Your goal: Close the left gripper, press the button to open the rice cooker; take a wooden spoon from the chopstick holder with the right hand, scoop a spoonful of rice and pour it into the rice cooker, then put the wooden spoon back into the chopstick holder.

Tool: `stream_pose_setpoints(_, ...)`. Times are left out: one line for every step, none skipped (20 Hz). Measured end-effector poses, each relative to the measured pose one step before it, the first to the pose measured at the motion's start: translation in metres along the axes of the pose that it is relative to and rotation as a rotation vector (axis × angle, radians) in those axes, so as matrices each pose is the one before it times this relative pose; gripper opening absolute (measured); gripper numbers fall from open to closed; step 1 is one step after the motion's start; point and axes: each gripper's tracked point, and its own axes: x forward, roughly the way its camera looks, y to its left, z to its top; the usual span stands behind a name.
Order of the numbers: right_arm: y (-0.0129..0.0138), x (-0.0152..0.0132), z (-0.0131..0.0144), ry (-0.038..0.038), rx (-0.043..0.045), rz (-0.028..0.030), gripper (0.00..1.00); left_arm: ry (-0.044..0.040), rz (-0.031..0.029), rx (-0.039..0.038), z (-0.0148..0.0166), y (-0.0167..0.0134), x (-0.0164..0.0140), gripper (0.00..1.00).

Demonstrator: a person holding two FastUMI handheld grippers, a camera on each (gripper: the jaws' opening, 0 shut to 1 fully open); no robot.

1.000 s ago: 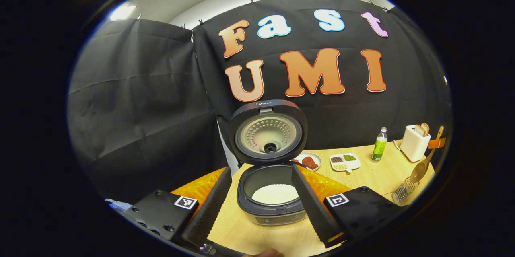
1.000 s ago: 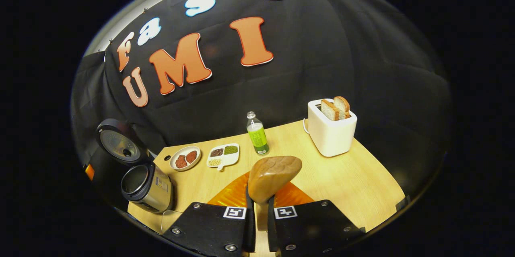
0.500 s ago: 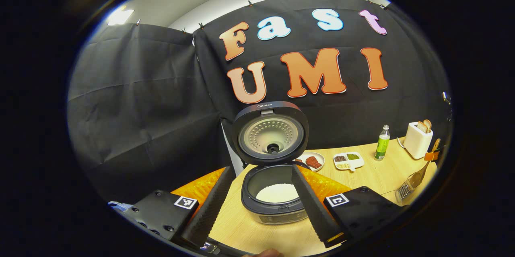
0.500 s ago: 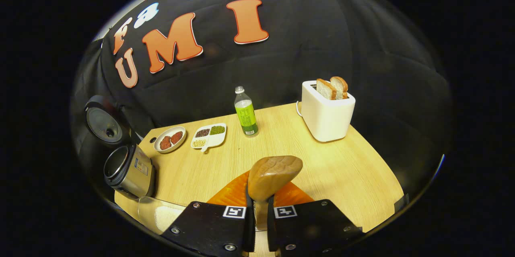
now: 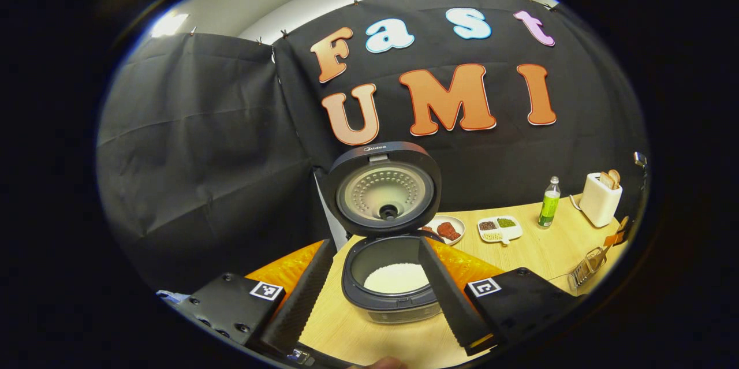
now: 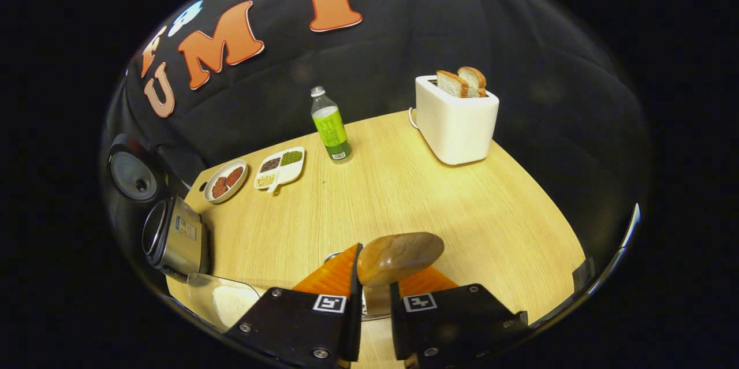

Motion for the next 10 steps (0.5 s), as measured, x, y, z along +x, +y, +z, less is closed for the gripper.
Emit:
stream_pose_setpoints(-0.00708, -0.00133, 0.00418, -0.00631, 0.00731, -0.02431, 0.24, 0.00315, 0.00988, 0.00022, 0.00170, 0.00357, 0.00559, 1.00)
stream_pose_setpoints(-0.00584, -0.00305, 0.00305, -0.00106, 0.00665, -0.01400, 0.33, 0.00486, -0.00174, -0.00839, 0.00136, -0.00017, 0.00760, 1.00)
stream_pose_setpoints(-0.00506, -0.00478, 0.00092, -0.00021, 0.01074, -0.01265, 0.41, 0.00703, -0.00210, -0.01196, 0.00079, -0.00076, 0.00662, 1.00)
stream_pose_setpoints(-0.00527, -0.00590, 0.00333, -0.01086, 0.01155, -0.00968, 0.56, 0.00335, -0.00078, -0.01027, 0.00322, 0.00146, 0.00829, 0.94)
stream_pose_setpoints(-0.00432, -0.00593, 0.00725, -0.01647, 0.00854, -0.00946, 0.56, -0.00293, 0.00671, -0.00009, 0.00714, 0.00325, 0.00938, 0.94)
stream_pose_setpoints(-0.00316, -0.00653, 0.00836, -0.02262, 0.00835, -0.00549, 0.67, -0.01025, 0.01176, 0.00208, 0.01040, 0.00418, 0.01113, 0.93)
stream_pose_setpoints(-0.00056, -0.00588, 0.00748, -0.01938, 0.00733, -0.00373, 0.70, -0.01674, -0.00576, -0.01063, 0.01494, -0.00078, 0.01146, 0.93)
stream_pose_setpoints(0.00152, -0.00705, 0.00963, -0.02136, 0.00340, 0.00351, 0.72, -0.01604, -0.01047, -0.02449, 0.01607, -0.00208, 0.01196, 0.93)
stream_pose_setpoints(0.00218, -0.00791, 0.00953, -0.02633, -0.00355, 0.00304, 0.74, -0.00498, -0.01006, -0.03188, 0.01324, -0.00187, 0.01293, 1.00)
stream_pose_setpoints(0.00224, -0.00799, 0.01095, -0.02780, -0.01241, 0.00185, 0.77, 0.00194, -0.01176, -0.03216, 0.01185, -0.00394, 0.01364, 1.00)
